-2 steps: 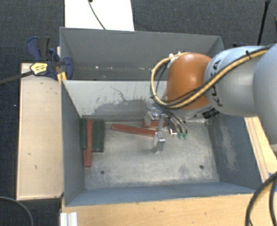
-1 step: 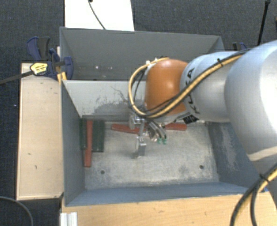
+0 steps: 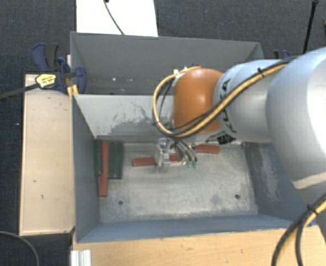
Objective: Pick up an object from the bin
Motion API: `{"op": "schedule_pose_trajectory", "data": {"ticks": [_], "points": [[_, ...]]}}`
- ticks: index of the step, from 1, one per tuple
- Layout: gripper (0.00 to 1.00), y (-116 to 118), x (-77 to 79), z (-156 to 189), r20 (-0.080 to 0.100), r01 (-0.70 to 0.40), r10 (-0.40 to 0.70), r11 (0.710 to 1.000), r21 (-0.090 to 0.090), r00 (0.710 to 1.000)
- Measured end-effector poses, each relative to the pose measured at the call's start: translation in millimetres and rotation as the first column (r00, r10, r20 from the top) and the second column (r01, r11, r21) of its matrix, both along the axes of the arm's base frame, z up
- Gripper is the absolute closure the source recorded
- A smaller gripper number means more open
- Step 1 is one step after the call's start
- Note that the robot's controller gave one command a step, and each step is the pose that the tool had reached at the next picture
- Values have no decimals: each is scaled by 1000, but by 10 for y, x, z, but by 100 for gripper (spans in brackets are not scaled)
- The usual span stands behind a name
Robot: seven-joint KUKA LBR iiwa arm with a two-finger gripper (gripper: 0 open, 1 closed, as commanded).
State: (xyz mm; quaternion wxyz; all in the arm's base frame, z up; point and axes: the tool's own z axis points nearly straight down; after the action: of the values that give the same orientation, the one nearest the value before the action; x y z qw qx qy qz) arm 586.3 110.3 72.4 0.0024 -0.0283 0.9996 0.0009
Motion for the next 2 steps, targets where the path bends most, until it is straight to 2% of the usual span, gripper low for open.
{"op": "schedule_pose_trajectory", "data": {"ticks": [1, 2], "points": [[0, -3, -11, -15, -3, 2, -2, 1000, -1, 1000], [100, -2, -12, -15, -4, 4, -4, 1000, 0, 1000]]}}
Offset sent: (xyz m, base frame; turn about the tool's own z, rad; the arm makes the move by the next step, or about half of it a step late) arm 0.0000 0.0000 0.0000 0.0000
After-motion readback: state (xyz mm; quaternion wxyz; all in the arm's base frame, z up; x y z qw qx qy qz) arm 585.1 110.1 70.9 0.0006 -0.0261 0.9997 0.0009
